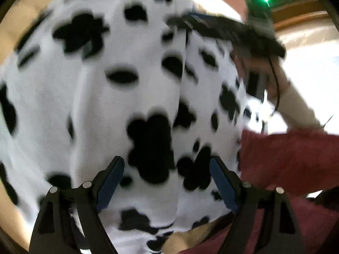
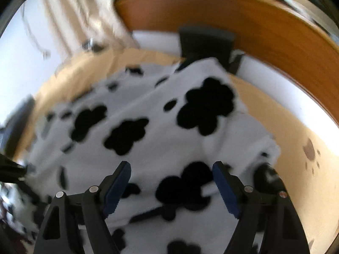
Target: Fold clothes
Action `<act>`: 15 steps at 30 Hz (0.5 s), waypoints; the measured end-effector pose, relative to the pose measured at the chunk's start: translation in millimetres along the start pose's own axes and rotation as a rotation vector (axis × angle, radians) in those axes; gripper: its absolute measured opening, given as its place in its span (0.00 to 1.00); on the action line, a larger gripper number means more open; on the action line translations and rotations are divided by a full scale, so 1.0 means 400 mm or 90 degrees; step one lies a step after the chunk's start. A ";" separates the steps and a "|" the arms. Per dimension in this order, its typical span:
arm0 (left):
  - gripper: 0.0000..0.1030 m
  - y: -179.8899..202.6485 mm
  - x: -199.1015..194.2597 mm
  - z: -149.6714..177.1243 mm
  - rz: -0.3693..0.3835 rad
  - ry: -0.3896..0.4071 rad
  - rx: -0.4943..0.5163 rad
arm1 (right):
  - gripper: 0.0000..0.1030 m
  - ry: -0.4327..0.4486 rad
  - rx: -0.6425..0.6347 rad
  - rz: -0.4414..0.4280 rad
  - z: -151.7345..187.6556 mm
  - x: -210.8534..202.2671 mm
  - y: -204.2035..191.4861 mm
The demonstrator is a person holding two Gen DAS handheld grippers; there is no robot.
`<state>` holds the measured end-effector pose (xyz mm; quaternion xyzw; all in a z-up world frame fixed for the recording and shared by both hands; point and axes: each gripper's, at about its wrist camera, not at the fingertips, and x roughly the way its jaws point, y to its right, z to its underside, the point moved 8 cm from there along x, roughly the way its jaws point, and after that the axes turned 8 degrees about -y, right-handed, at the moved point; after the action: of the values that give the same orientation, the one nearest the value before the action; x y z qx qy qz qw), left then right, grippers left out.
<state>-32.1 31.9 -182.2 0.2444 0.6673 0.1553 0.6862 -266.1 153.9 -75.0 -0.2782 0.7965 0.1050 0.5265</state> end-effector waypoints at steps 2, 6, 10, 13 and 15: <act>0.83 0.007 -0.060 -0.064 0.015 0.042 0.002 | 0.79 0.023 0.049 -0.012 0.026 -0.054 0.049; 0.83 0.015 -0.150 -0.231 0.032 0.112 -0.005 | 0.79 0.031 0.140 -0.019 0.087 -0.125 0.173; 0.83 0.012 -0.175 -0.381 0.032 0.142 -0.018 | 0.79 0.040 0.192 -0.003 0.120 -0.164 0.258; 0.83 0.020 -0.160 -0.430 0.068 0.136 -0.028 | 0.79 0.055 0.223 -0.018 0.141 -0.186 0.278; 0.83 0.023 -0.119 -0.443 0.049 0.122 -0.022 | 0.79 0.055 0.231 -0.025 0.154 -0.187 0.275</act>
<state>-209.7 36.6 -135.4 0.2425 0.7170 0.2158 0.6169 -257.0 297.6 -47.8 -0.1986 0.8184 -0.0626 0.5356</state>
